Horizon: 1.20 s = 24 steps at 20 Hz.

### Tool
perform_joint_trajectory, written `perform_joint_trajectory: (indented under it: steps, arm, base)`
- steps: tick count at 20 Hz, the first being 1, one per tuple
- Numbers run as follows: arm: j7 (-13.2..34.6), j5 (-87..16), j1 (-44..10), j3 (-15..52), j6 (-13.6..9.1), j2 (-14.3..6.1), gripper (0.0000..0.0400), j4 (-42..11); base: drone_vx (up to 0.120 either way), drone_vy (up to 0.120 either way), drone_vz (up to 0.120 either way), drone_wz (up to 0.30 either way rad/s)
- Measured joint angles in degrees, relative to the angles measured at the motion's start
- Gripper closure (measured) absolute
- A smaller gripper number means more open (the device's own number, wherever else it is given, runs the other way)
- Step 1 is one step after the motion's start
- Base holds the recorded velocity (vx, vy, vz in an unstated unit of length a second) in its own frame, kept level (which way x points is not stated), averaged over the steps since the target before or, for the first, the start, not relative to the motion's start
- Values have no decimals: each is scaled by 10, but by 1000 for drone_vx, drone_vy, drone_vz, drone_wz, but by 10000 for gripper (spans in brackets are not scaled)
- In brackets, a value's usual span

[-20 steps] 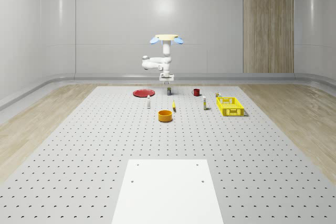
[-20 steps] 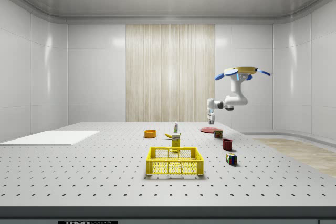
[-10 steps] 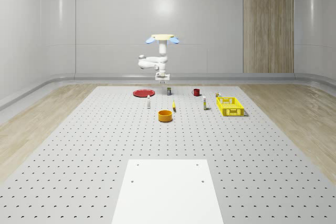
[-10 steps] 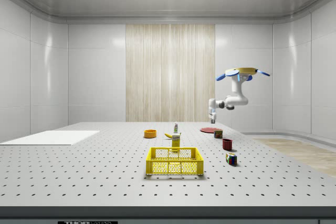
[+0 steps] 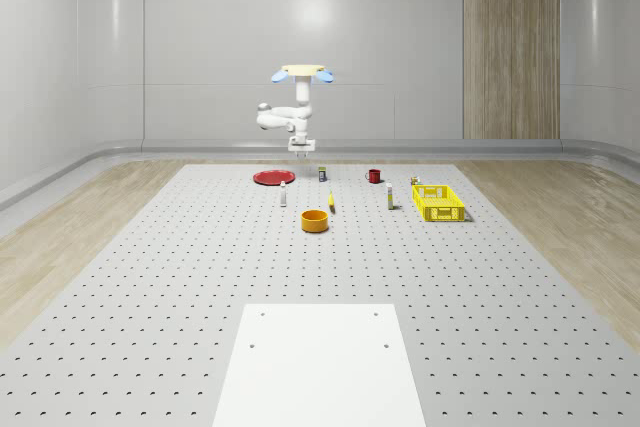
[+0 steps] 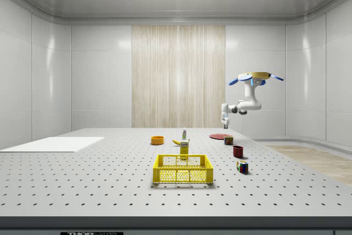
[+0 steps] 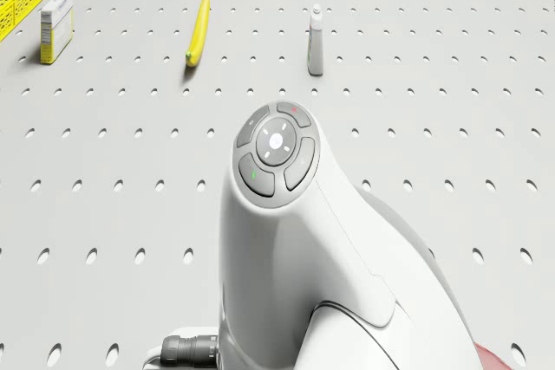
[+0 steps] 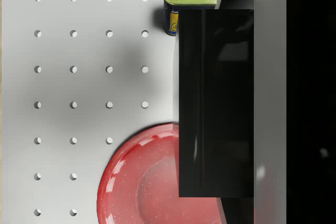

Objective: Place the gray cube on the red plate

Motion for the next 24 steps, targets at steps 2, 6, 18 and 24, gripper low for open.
perform_joint_trajectory:
  steps: [2,6,18,24]
  arm:
    - [0,1,0,0,1,-1,149,0]
    - [1,2,-1,1,4,-4,149,0]
    - [2,4,-2,2,10,-11,149,0]
    - [2,5,-3,2,13,-14,149,0]
  base:
    - [0,-120,0,0]
    - [-90,-120,0,0]
    - [0,-120,-77,0]
    - [0,-120,0,0]
